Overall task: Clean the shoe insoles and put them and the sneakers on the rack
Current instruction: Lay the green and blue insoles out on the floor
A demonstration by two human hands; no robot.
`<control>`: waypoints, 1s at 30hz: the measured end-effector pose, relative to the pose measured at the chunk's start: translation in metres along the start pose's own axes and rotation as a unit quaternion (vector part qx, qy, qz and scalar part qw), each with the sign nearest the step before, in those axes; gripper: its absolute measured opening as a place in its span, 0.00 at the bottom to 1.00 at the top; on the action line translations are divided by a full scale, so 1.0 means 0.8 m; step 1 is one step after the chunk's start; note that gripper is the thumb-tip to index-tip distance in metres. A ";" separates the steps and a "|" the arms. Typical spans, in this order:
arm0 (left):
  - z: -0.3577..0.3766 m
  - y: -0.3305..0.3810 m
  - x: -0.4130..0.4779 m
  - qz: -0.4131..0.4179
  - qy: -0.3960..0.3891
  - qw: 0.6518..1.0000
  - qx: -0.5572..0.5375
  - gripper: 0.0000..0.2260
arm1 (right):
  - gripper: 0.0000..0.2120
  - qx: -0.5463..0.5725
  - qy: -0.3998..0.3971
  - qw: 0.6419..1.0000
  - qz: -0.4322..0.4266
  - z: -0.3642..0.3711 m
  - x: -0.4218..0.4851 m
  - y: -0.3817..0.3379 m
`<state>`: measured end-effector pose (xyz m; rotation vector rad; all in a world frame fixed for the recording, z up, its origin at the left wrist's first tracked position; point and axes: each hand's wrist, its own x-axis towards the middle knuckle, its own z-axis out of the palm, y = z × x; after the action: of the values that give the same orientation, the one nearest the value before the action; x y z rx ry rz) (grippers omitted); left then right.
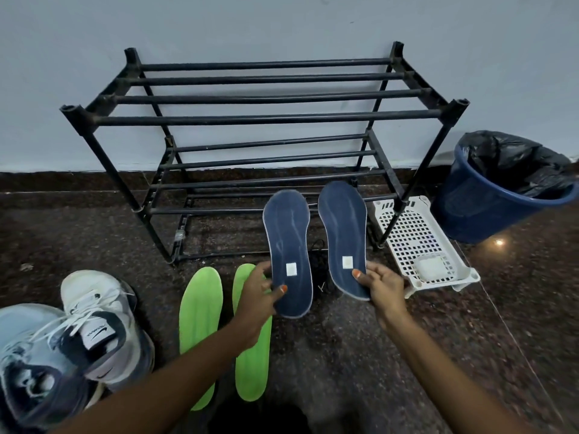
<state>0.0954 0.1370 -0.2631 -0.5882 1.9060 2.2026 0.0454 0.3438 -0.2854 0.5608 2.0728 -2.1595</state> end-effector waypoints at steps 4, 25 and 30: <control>-0.007 -0.045 -0.022 -0.041 -0.009 0.999 0.000 0.18 | 0.09 0.024 -0.002 1.000 0.018 -0.020 -0.041 0.045; -0.005 -0.222 -0.016 -0.203 0.013 0.979 0.032 0.14 | 0.10 -0.019 0.055 0.983 0.174 -0.059 -0.095 0.218; 0.001 -0.219 -0.014 -0.254 -0.005 0.967 0.024 0.10 | 0.06 -0.074 0.093 0.977 0.177 -0.058 -0.104 0.235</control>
<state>0.1717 0.1684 -0.4181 -0.9322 1.5695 1.8212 0.1918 0.3606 -0.4361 1.0565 2.0090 -1.7973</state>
